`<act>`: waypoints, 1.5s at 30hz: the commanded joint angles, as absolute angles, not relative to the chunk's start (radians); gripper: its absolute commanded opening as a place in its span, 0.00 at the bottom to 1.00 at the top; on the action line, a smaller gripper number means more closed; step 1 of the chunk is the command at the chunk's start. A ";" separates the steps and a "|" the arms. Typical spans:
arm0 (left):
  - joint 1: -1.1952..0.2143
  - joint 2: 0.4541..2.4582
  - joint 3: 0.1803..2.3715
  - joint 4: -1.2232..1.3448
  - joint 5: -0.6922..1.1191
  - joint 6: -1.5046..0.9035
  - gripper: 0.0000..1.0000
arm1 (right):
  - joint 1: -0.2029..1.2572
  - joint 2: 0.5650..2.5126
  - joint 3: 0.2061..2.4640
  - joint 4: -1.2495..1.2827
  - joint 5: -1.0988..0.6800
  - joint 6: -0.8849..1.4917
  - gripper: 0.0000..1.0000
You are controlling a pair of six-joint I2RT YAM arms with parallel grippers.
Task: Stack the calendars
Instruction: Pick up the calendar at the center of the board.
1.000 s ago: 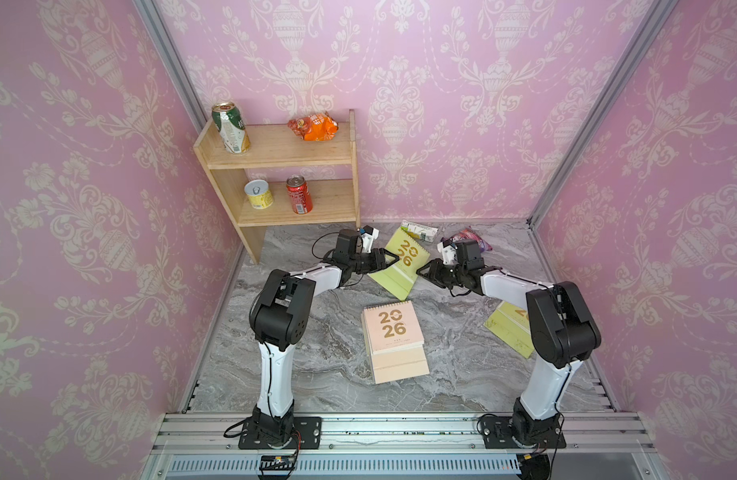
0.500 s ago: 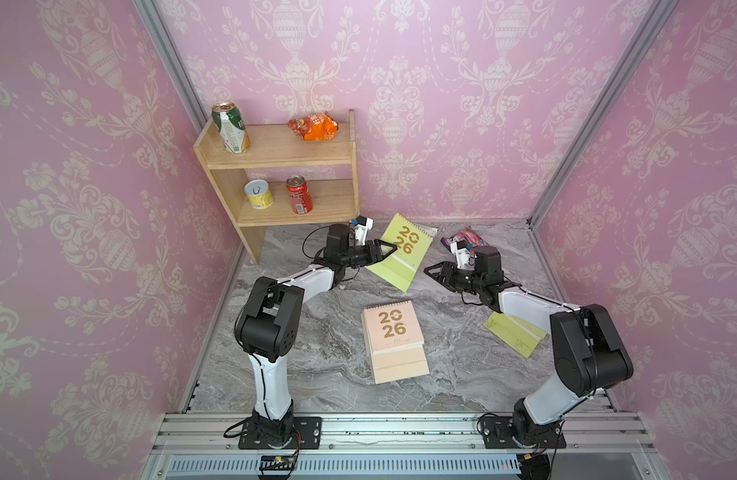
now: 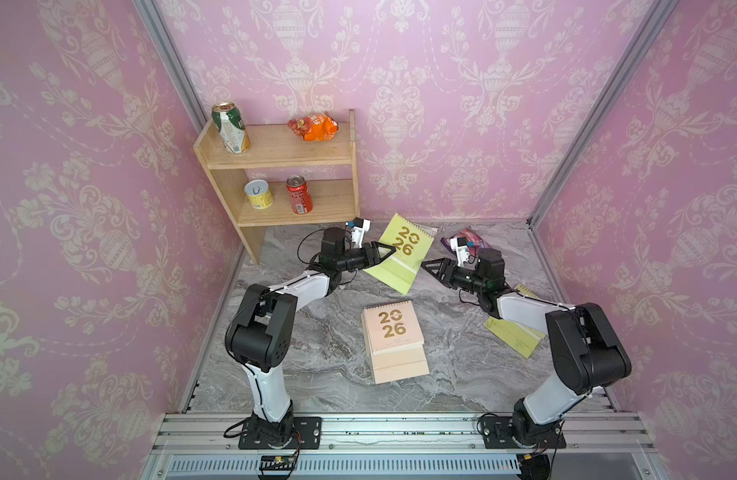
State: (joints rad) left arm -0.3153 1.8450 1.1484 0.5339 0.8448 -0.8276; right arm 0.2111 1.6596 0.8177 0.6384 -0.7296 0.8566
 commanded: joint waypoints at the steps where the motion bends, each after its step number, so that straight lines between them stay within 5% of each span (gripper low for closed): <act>1: -0.311 1.783 1.137 0.618 0.887 -0.847 0.00 | 0.235 1.696 0.820 0.704 -0.750 0.882 0.59; 24: -0.326 1.740 1.086 0.671 0.898 -0.870 0.00 | 0.307 1.813 0.874 0.963 -0.760 0.989 0.56; 31: -0.331 1.741 1.078 0.694 0.907 -0.879 0.00 | 0.326 1.836 0.900 0.995 -0.759 1.011 0.37; 40: -0.335 1.743 1.064 0.711 0.919 -0.882 0.00 | 0.331 1.811 0.905 0.972 -0.746 0.987 0.00; 45: -0.334 1.737 1.060 0.695 0.917 -0.864 0.16 | 0.328 1.759 0.900 0.888 -0.727 0.937 0.00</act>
